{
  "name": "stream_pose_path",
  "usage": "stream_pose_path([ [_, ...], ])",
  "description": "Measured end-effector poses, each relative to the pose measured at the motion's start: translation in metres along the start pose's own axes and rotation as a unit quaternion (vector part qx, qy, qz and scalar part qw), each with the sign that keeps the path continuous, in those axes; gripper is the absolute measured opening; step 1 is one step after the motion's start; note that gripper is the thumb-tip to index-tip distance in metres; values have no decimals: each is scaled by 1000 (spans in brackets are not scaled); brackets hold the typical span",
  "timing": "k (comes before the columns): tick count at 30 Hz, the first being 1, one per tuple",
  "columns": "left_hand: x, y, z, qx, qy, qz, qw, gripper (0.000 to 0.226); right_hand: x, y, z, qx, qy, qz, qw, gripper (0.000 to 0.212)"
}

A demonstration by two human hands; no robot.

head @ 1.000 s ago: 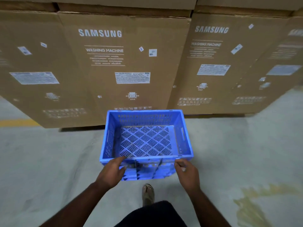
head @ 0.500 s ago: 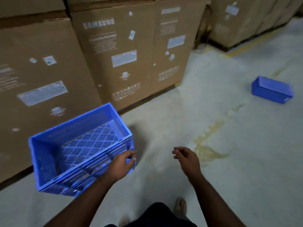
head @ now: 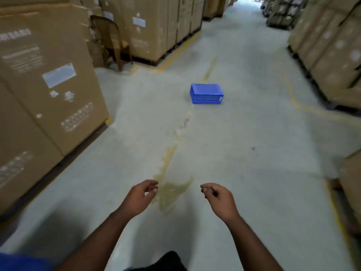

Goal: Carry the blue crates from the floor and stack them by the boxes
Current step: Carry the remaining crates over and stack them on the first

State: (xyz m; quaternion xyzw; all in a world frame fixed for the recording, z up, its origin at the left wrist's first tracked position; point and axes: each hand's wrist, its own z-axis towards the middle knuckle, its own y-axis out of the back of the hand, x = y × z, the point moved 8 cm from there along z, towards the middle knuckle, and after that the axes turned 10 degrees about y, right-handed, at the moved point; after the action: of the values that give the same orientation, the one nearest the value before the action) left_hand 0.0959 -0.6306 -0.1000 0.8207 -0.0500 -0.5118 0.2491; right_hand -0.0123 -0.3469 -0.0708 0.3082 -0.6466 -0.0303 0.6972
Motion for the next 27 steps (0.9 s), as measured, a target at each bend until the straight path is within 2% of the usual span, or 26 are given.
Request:
stream_pose_path([
  [2, -44, -17, 47, 12, -24, 8, 1000, 22, -3, 40, 43, -9, 8, -12, 1000, 15],
  [5, -97, -38, 119, 15, -43, 23, 999, 22, -15, 86, 116, -63, -4, -7, 998, 14],
  [15, -180, -81, 394, 50, -9, 10, 999, 22, -68, 127, 385, -57, -34, 9, 998, 14],
  [22, -289, -87, 563, 98, 6, 4, 995, 26, -81, 182, 545, -111, -79, 71, 988, 16],
  [24, -318, -91, 615, 112, 4, 8, 994, 33, -90, 196, 594, -121, -81, 83, 986, 19],
  [27, -355, -101, 708, 110, -8, 27, 993, 30, -115, 215, 679, -128, -88, 106, 982, 23],
])
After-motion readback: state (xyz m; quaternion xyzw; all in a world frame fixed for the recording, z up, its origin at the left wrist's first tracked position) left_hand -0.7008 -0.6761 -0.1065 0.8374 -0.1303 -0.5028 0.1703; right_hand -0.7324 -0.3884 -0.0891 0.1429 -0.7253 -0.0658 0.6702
